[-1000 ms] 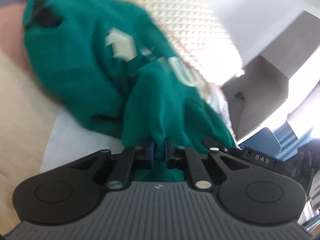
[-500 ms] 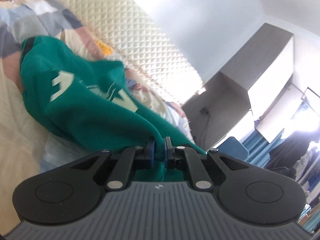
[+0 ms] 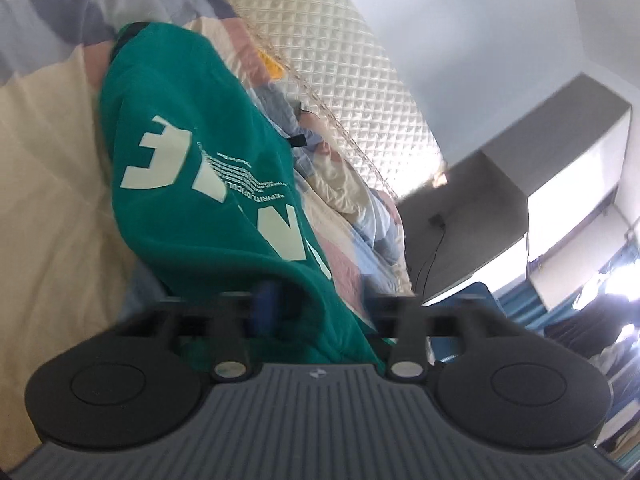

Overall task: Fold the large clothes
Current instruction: 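Lift the hoodie with both grippers and pull it up off the bed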

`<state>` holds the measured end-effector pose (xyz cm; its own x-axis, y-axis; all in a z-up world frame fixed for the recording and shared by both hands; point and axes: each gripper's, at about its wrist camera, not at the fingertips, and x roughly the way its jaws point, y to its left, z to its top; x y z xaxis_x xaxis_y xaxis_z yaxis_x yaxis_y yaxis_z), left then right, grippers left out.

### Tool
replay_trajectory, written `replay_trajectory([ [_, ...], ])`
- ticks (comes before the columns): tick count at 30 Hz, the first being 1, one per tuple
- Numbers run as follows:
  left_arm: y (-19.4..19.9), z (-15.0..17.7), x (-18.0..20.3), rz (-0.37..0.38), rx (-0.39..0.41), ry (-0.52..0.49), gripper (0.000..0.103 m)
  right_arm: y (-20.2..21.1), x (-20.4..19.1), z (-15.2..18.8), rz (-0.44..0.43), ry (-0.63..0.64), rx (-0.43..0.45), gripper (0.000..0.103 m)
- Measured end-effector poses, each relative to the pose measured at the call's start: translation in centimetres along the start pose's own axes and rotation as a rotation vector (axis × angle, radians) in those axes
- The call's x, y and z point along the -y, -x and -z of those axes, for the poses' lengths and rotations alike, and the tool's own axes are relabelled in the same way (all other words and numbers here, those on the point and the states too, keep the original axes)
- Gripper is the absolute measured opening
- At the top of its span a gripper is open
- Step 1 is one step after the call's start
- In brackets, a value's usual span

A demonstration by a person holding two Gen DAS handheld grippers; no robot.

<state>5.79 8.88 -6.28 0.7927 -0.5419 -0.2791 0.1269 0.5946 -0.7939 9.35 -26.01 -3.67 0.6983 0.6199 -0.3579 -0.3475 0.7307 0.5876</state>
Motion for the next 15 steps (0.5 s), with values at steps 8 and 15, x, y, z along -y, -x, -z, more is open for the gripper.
replay_trajectory([
  [8,-1.6,-0.7,-2.9,-0.014,-0.040,0.169,0.077,0.5,2.4,-0.1,-0.048,-0.175,0.025,0.057],
  [15,-5.4,0.5,-3.6,0.077,-0.146,0.219,0.078,-1.4,5.8,0.5,-0.042,-0.341,-0.031,0.058],
])
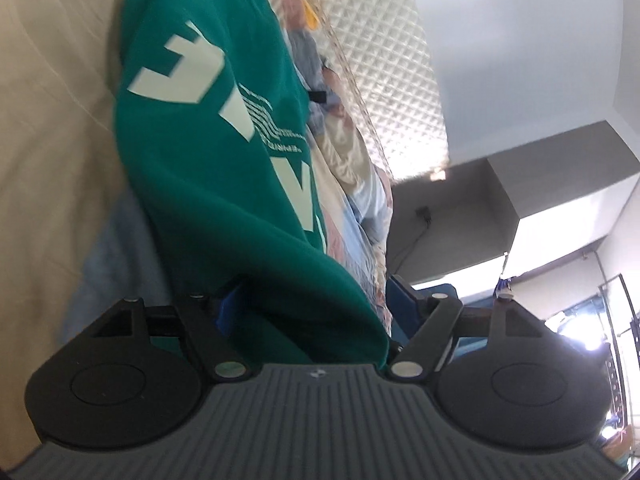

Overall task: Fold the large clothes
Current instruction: 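Lift the hoodie with both grippers and pull it up off the bed, then raise the hoodie high with both grippers to let it hang open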

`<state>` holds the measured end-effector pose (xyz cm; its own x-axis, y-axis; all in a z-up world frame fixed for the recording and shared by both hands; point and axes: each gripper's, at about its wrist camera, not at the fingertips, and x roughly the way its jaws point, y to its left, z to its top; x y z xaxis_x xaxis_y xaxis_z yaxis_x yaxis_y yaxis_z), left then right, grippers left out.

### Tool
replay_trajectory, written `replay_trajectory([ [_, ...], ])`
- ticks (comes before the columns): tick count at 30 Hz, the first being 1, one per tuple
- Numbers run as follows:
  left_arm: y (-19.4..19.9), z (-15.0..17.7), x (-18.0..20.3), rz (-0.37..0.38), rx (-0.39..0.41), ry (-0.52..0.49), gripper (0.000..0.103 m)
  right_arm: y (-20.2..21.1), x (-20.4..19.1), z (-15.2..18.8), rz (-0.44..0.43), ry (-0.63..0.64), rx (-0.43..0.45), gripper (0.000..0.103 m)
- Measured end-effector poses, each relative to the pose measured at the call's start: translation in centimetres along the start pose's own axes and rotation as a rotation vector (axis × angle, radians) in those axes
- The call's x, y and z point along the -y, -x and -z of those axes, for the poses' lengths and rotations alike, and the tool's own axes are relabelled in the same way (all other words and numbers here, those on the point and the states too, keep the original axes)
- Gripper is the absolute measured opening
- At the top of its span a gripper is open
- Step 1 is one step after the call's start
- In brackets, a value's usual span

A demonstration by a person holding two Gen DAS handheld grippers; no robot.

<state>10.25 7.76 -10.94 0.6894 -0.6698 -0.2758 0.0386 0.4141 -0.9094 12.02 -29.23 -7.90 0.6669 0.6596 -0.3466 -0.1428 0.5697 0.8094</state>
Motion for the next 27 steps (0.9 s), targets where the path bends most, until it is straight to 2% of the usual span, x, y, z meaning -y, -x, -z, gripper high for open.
replay_trajectory([
  [2,-1.0,-0.2,0.4,-0.001,-0.036,-0.043,0.077,-0.7,0.1,-0.1,-0.018,0.005,-0.010,0.050],
  [5,-2.0,-0.3,0.8,-0.054,-0.048,-0.110,0.072,-1.8,-0.3,-0.3,-0.027,0.046,-0.017,0.035],
  [6,-2.3,-0.3,0.7,-0.073,-0.053,-0.120,0.062,-2.1,-0.5,-0.3,-0.028,0.059,-0.017,0.027],
  [9,-2.7,-0.3,0.5,-0.116,-0.036,-0.152,0.025,-2.5,-0.8,-0.6,-0.012,0.110,0.011,0.015],
  [10,-2.4,-0.3,0.7,-0.117,-0.016,-0.165,0.020,-2.4,-0.9,-0.6,-0.018,0.124,0.025,0.014],
  [13,-0.7,0.1,1.7,-0.092,0.061,-0.203,0.014,-1.5,-2.1,-0.4,-0.068,0.202,0.072,0.012],
  [18,3.8,1.2,4.8,-0.042,0.181,-0.292,0.012,1.8,-6.2,0.9,-0.130,0.384,0.156,0.011],
  [21,6.9,0.9,6.6,0.014,0.240,-0.280,0.012,4.7,-9.0,0.6,-0.214,0.401,0.216,0.011],
  [24,9.9,0.2,9.4,0.088,0.294,-0.297,0.012,7.1,-13.9,-0.3,-0.254,0.479,0.259,0.011],
  [27,13.0,-1.0,14.5,0.118,0.344,-0.367,0.012,9.5,-19.8,-1.8,-0.268,0.552,0.297,0.010],
])
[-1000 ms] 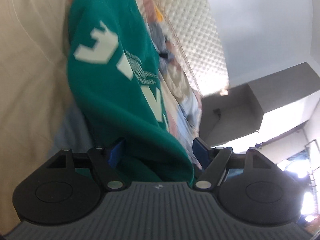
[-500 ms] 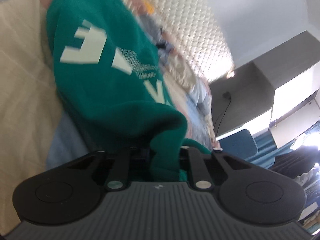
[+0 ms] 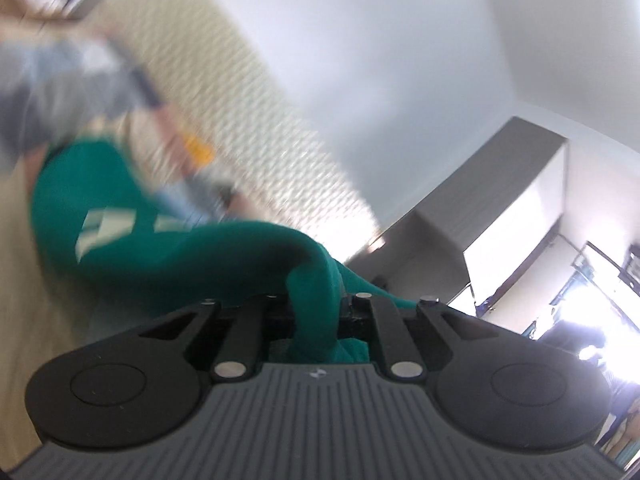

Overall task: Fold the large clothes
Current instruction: 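Raise the hoodie high with both grippers to let it hang open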

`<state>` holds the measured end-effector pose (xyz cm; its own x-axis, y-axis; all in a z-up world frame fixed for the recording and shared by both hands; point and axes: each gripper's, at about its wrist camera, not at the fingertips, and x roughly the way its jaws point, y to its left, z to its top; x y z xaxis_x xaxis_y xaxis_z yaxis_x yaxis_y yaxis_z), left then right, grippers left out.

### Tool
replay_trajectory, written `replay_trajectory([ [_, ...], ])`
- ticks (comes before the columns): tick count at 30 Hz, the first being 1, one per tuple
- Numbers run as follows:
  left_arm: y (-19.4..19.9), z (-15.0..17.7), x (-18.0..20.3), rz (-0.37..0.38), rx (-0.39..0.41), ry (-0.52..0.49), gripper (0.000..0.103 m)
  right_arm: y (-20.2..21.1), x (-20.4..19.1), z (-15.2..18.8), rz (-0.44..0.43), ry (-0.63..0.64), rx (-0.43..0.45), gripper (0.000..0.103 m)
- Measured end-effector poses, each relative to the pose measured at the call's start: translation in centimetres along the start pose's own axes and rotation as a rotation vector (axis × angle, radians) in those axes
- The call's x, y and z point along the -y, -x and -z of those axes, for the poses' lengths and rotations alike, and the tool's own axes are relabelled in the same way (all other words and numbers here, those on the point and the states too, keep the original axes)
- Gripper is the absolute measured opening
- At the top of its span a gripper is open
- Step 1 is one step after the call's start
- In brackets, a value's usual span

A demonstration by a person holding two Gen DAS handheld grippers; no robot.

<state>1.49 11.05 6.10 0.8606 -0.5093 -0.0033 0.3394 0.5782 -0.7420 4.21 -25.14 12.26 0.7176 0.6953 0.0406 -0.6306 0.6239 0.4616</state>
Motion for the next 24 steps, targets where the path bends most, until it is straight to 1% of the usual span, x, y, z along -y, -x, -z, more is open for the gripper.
replay_trajectory([
  [4,1.6,-6.2,6.9,0.043,0.062,-0.087,0.012,0.2,-5.2,-6.8,-0.022,0.097,0.052,0.010],
  [9,2.1,-14.1,16.3,0.093,0.128,-0.215,0.013,0.9,-10.7,-14.5,-0.075,0.133,0.143,0.010],
  [12,1.8,-18.2,20.9,0.091,0.156,-0.254,0.013,0.5,-13.7,-19.3,-0.064,0.180,0.181,0.010],
  [15,0.1,-21.7,24.3,0.086,0.178,-0.300,0.013,-0.6,-15.1,-23.0,-0.027,0.234,0.216,0.010],
  [17,-1.7,-23.1,25.4,0.070,0.185,-0.323,0.013,-1.9,-14.9,-24.7,0.001,0.268,0.236,0.010],
  [19,-4.4,-24.0,25.3,0.039,0.175,-0.337,0.013,-3.7,-13.5,-25.4,0.035,0.282,0.233,0.010],
  [21,-7.5,-24.1,24.1,0.004,0.156,-0.336,0.013,-5.8,-11.0,-25.1,0.070,0.275,0.215,0.010],
  [24,-12.7,-23.1,20.4,-0.041,0.128,-0.341,0.013,-8.9,-5.3,-23.1,0.108,0.235,0.181,0.010],
])
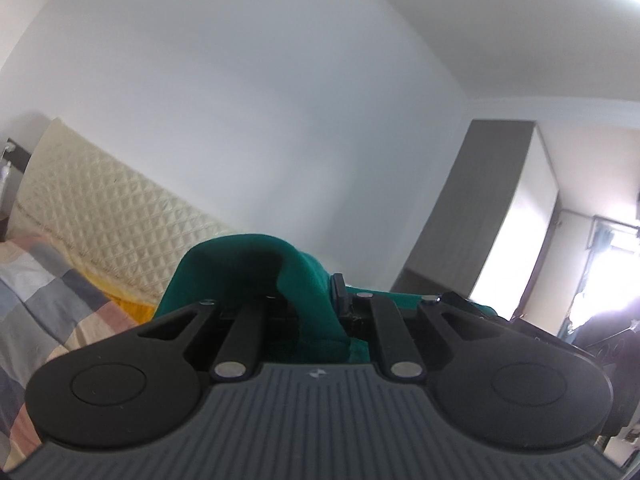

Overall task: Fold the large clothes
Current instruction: 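Raise the hoodie high with both grippers to let it hang open, then lower the hoodie onto the bed with both grippers and open them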

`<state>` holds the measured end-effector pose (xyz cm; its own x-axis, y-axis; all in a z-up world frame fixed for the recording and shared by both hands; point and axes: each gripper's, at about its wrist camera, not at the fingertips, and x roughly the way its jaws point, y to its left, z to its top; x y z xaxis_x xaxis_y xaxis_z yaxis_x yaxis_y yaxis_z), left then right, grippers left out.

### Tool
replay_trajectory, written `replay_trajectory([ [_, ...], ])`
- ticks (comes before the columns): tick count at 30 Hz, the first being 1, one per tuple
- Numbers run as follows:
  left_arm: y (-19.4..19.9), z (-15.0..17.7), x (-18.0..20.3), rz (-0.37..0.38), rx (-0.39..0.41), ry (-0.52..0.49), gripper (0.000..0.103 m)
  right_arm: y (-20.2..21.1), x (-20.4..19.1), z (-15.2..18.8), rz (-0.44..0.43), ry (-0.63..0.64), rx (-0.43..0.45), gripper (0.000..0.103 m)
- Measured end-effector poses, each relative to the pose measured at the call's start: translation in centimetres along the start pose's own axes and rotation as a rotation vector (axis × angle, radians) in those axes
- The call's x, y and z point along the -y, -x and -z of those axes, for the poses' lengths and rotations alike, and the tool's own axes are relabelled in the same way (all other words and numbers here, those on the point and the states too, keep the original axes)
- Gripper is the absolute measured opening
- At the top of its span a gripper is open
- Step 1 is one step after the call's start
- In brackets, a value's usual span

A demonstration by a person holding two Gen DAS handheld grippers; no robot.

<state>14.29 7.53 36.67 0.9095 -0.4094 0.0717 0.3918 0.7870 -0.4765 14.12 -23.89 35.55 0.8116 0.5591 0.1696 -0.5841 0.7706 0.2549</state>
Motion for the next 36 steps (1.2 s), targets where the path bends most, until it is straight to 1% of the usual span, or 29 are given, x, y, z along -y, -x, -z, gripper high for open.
replay_trajectory([
  [3,-5.3,3.8,-3.4,-0.035,-0.032,-0.011,0.013,-3.3,4.8,4.8,0.035,-0.018,-0.025,0.011],
  [6,-10.9,8.8,-7.6,-0.080,-0.086,-0.037,0.014,-7.4,9.5,10.5,0.088,0.010,-0.060,0.011],
  [7,-13.1,10.6,-9.3,-0.097,-0.117,-0.034,0.014,-9.1,11.0,12.6,0.103,0.018,-0.075,0.011],
  [9,-17.4,14.2,-13.6,-0.121,-0.168,0.008,0.014,-12.8,14.8,17.1,0.133,0.004,-0.108,0.011],
  [11,-21.4,18.8,-18.0,-0.148,-0.202,0.025,0.014,-16.7,18.3,21.7,0.162,-0.001,-0.135,0.011],
  [12,-22.8,21.4,-20.3,-0.164,-0.218,0.034,0.014,-18.6,20.0,24.1,0.176,0.016,-0.150,0.011],
  [14,-26.8,25.3,-25.8,-0.196,-0.250,0.051,0.014,-22.0,22.4,28.7,0.200,0.061,-0.181,0.011],
  [15,-28.4,27.3,-28.3,-0.205,-0.265,0.050,0.014,-22.7,22.6,30.5,0.207,0.077,-0.190,0.010],
  [16,-30.9,29.0,-31.5,-0.211,-0.279,0.054,0.014,-23.2,23.0,32.3,0.215,0.091,-0.197,0.010],
  [18,-34.4,32.5,-35.7,-0.235,-0.339,0.039,0.014,-26.1,25.2,36.0,0.247,0.120,-0.240,0.010],
  [20,-37.0,35.5,-38.6,-0.250,-0.395,0.023,0.014,-26.1,25.4,39.0,0.286,0.135,-0.303,0.010],
  [22,-38.4,37.8,-40.0,-0.269,-0.436,-0.018,0.015,-27.3,27.0,41.7,0.308,0.122,-0.353,0.010],
  [25,-39.2,39.5,-40.8,-0.292,-0.470,-0.034,0.018,-28.7,29.3,44.0,0.347,0.059,-0.416,0.011],
  [28,-39.5,39.5,-40.6,-0.309,-0.497,-0.014,0.019,-29.2,30.5,45.2,0.370,-0.002,-0.463,0.012],
  [30,-39.0,38.6,-39.8,-0.311,-0.498,-0.008,0.019,-29.2,30.5,45.1,0.377,-0.014,-0.467,0.013],
  [32,-38.0,37.3,-38.4,-0.316,-0.506,0.000,0.028,-29.1,30.0,44.6,0.376,-0.011,-0.466,0.015],
  [34,-37.4,36.5,-37.5,-0.317,-0.530,0.008,0.063,-28.7,29.5,44.1,0.377,-0.009,-0.470,0.027],
  [35,-36.9,36.1,-37.0,-0.323,-0.531,-0.002,0.066,-28.3,29.2,43.8,0.369,-0.017,-0.465,0.041],
  [36,-36.2,35.8,-36.4,-0.328,-0.524,-0.024,0.067,-27.6,28.9,43.4,0.356,-0.030,-0.455,0.049],
])
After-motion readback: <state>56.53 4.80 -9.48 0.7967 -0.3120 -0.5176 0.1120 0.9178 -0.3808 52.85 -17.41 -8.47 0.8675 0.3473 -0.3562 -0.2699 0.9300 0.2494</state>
